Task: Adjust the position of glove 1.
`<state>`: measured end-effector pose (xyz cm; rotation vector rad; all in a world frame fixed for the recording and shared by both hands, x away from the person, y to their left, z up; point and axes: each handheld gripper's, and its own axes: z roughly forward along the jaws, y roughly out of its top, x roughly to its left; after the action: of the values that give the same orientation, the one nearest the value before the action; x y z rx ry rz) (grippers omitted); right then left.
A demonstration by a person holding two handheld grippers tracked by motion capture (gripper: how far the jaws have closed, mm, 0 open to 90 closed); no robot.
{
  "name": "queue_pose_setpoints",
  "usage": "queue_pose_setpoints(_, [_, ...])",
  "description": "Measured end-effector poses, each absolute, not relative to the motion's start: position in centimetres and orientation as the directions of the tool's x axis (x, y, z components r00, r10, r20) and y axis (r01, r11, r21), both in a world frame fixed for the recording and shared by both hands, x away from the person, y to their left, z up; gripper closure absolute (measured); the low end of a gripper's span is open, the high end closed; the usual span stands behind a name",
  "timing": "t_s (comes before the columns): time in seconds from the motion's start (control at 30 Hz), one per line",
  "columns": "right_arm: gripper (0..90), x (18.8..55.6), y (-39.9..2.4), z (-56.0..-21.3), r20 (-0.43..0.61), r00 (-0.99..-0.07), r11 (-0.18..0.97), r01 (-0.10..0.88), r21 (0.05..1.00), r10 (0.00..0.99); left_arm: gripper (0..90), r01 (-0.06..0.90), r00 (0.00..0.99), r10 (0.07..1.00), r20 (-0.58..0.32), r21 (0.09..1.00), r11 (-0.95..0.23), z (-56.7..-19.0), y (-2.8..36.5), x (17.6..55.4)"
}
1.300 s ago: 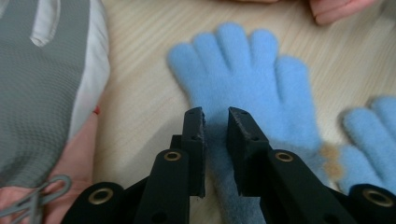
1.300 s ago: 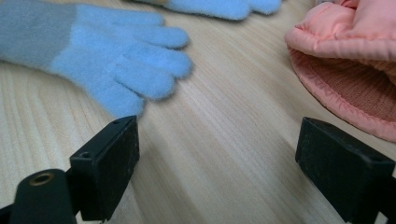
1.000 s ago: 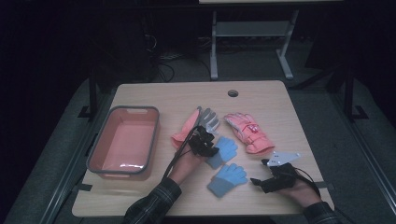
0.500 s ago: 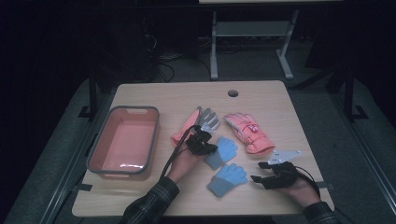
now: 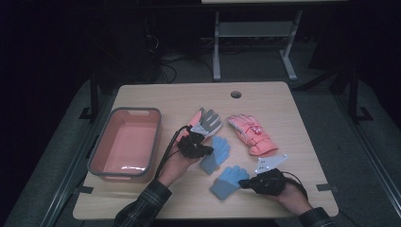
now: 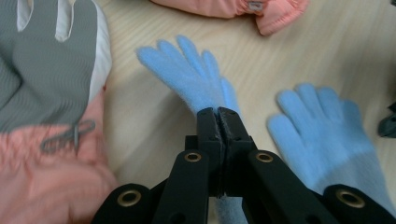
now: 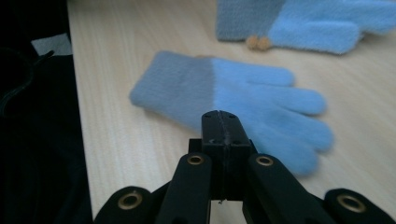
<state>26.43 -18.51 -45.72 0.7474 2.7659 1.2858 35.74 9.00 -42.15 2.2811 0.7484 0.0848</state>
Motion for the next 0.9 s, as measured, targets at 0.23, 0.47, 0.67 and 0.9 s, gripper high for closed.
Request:
queue_pose_setpoints(0.23, [90.0, 26.3, -17.4, -46.2, 0.176, -0.902, 0.597, 0.397, 0.697, 0.394, 88.4, 0.504, 0.824, 0.539, -0.176, 0.663, -0.553, -42.1, 10.1, 34.2])
queue_pose_setpoints(0.47, [90.0, 26.9, -16.9, -46.6, 0.172, -0.901, 0.607, 0.4, 0.687, 0.4, 88.3, 0.498, 0.837, 0.514, -0.187, 0.65, -0.574, -41.8, 9.9, 33.2])
queue_pose_setpoints(0.67, [90.0, 26.9, -16.3, -46.8, 0.165, -0.908, 0.621, 0.388, 0.681, 0.385, 88.3, 0.496, 0.837, 0.516, -0.181, 0.647, -0.579, -41.6, 10.3, 32.2])
queue_pose_setpoints(0.9, [90.0, 26.9, -15.9, -46.8, 0.161, -0.91, 0.626, 0.384, 0.678, 0.383, 88.3, 0.509, 0.834, 0.51, -0.209, 0.647, -0.568, -41.5, 10.6, 31.7])
